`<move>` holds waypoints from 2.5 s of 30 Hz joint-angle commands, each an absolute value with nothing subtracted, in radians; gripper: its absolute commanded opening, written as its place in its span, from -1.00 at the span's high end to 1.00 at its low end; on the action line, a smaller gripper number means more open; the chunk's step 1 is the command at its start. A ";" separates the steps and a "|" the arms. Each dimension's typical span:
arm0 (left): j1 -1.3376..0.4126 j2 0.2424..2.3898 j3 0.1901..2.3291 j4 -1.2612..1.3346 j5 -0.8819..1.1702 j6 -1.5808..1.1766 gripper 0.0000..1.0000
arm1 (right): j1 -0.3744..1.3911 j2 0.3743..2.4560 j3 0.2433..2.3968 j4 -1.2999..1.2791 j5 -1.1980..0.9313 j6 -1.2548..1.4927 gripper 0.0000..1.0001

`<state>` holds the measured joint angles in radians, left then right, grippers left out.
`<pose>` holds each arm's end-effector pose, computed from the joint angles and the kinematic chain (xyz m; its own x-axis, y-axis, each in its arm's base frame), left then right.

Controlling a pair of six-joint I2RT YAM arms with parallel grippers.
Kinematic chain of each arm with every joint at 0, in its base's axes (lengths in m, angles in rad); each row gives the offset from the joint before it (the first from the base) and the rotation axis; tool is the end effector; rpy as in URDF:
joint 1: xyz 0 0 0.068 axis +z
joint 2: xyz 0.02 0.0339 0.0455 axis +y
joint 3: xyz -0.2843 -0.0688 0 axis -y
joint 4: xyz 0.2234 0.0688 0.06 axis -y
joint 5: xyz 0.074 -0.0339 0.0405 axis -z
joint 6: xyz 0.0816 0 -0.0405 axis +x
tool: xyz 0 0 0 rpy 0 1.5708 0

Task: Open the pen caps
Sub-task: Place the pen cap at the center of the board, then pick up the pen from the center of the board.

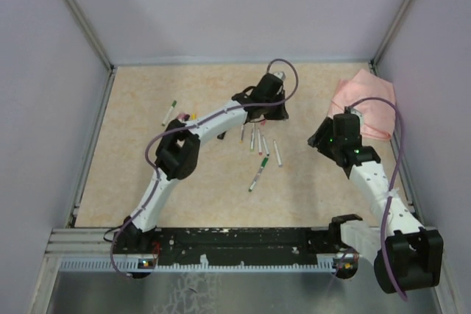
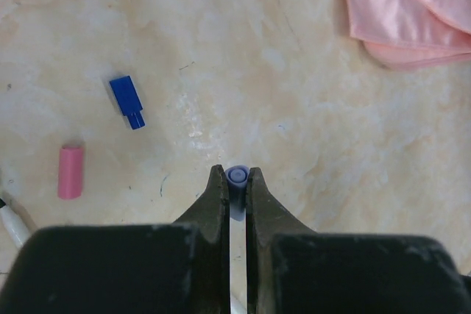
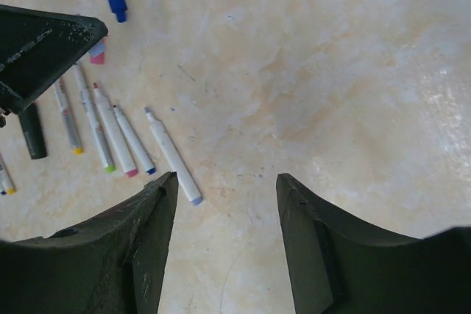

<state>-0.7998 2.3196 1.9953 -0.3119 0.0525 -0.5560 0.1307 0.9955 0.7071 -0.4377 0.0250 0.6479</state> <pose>0.3938 -0.4114 0.2151 -0.7452 0.0106 -0.6667 0.4148 0.7903 -0.4510 0.2113 0.0257 0.2427 -0.5923 0.5307 -0.6063 0.3082 0.8445 0.4381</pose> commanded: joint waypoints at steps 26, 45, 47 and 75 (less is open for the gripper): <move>-0.828 2.602 2.324 -0.345 -0.149 -0.426 0.58 | 0.132 0.991 0.735 -0.517 0.146 0.698 -0.02; -0.820 2.225 2.054 -0.174 -0.164 -0.299 0.10 | 0.132 0.992 0.761 -0.460 0.021 0.612 -0.01; -0.819 2.094 1.891 -0.076 -0.149 -0.245 0.01 | 0.132 0.990 0.756 -0.436 -0.023 0.589 -0.05; -0.813 1.276 0.852 -0.068 0.148 -0.521 -0.64 | 0.172 0.960 0.481 0.049 -0.509 0.646 -0.29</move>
<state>-0.8162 1.2392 0.8623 -0.0296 0.0711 -0.4023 0.1635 0.9508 0.5018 -0.0284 -0.4747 0.6060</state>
